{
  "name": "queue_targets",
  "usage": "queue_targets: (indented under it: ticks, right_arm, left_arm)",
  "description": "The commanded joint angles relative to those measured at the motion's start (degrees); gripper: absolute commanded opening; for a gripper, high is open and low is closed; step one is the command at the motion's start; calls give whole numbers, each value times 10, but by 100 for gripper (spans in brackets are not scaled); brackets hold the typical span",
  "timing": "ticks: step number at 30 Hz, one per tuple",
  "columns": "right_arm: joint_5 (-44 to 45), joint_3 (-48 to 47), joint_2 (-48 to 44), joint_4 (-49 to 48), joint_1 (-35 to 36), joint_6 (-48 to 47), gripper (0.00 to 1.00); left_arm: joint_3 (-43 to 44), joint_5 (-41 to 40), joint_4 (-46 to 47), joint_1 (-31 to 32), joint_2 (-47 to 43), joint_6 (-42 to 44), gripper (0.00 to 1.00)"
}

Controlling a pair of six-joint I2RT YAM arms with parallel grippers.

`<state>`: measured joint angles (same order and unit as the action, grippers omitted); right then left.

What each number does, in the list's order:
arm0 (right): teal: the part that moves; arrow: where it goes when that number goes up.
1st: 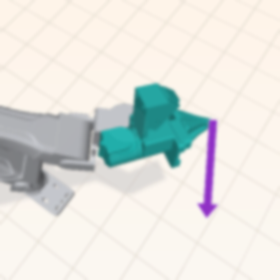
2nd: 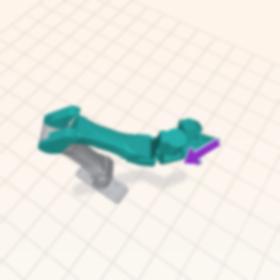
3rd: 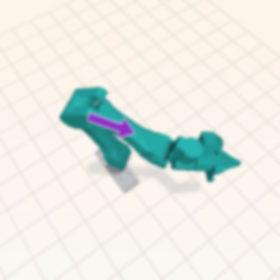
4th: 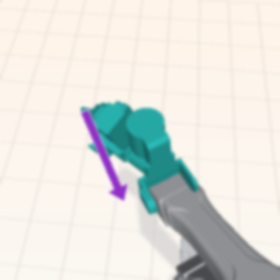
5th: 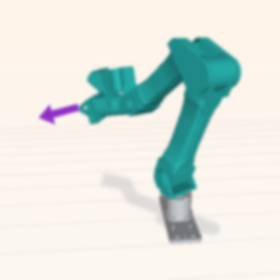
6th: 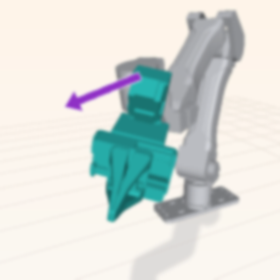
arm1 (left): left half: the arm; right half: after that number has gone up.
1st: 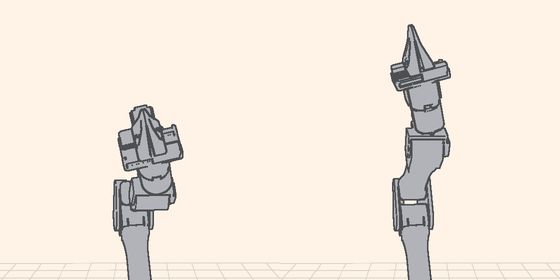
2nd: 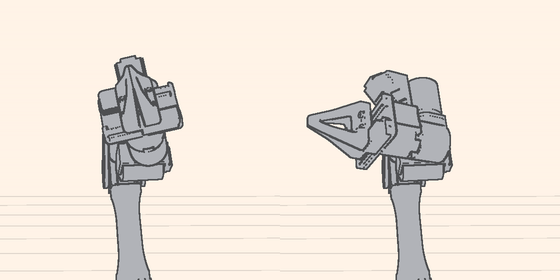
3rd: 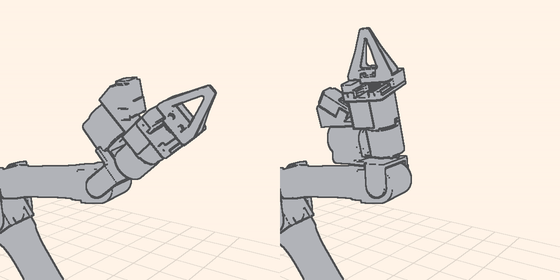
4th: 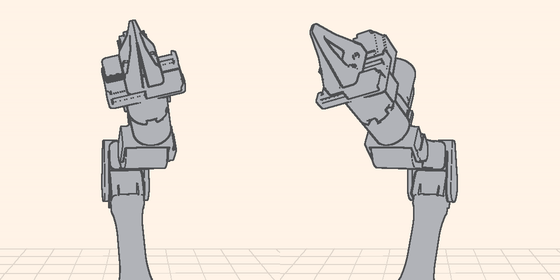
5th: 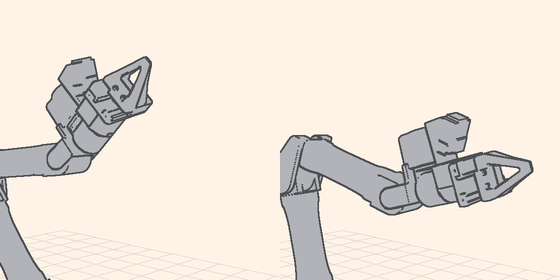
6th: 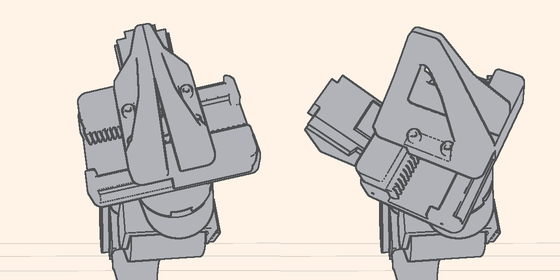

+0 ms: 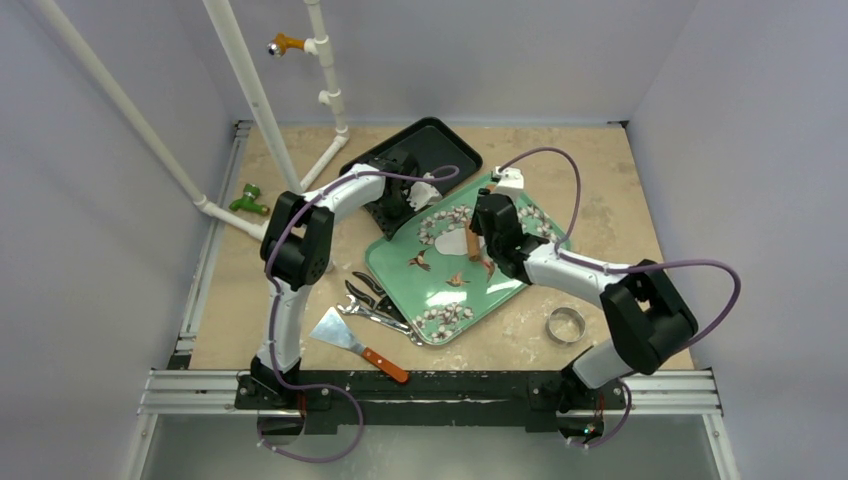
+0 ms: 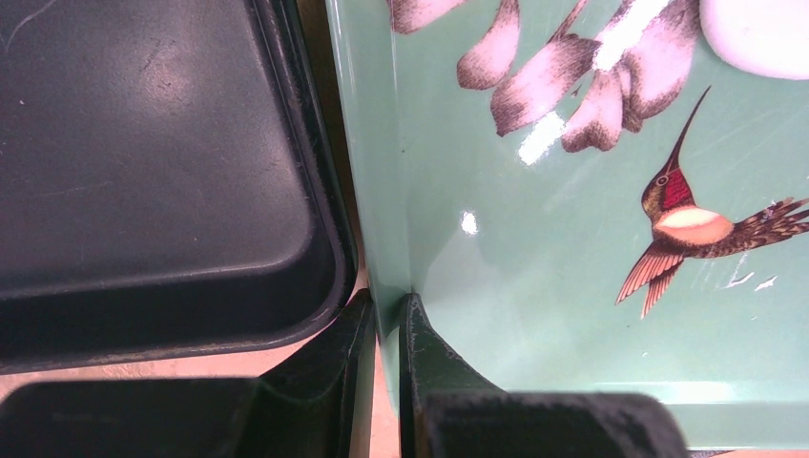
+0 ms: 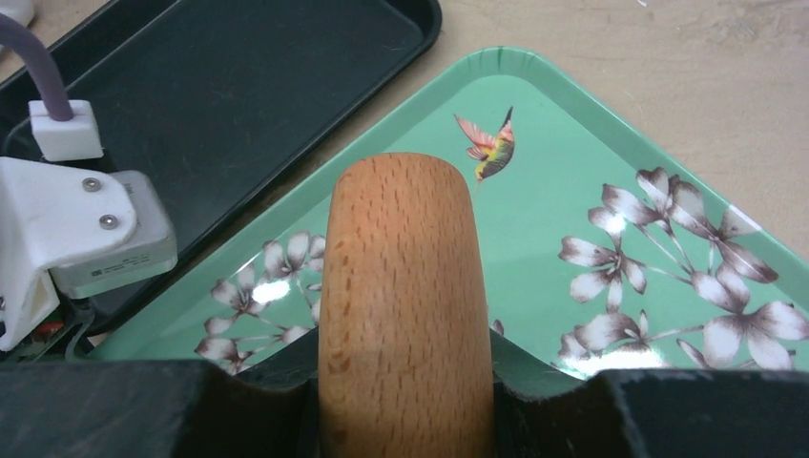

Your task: Roll out the dumpling wrappers from the dough

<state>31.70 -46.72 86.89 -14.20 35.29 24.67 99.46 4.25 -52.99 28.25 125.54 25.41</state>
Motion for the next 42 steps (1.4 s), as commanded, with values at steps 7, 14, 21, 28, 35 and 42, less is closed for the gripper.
queue_targets:
  ticks: [7, 14, 21, 28, 35, 42]
  right_arm:
    - [175, 89, -56, 78, 1, 90, 0]
    - [187, 109, -94, 107, 7, 107, 0]
    - [130, 48, -136, 29, 13, -39, 0]
    - [42, -2, -99, -73, 27, -87, 0]
    - [30, -8, -7, -78, 32, -56, 0]
    - [170, -36, 56, 74, 44, -20, 0]
  left_arm:
    - [-25, -54, -9, -15, 9, 43, 0]
    - [-26, -54, -10, -17, 10, 43, 0]
    - [-24, -53, -11, -17, 11, 43, 0]
    - [-24, -53, -10, -18, 11, 41, 0]
    - [-26, -50, -9, -18, 9, 43, 0]
    - [-30, -47, -6, -18, 6, 43, 0]
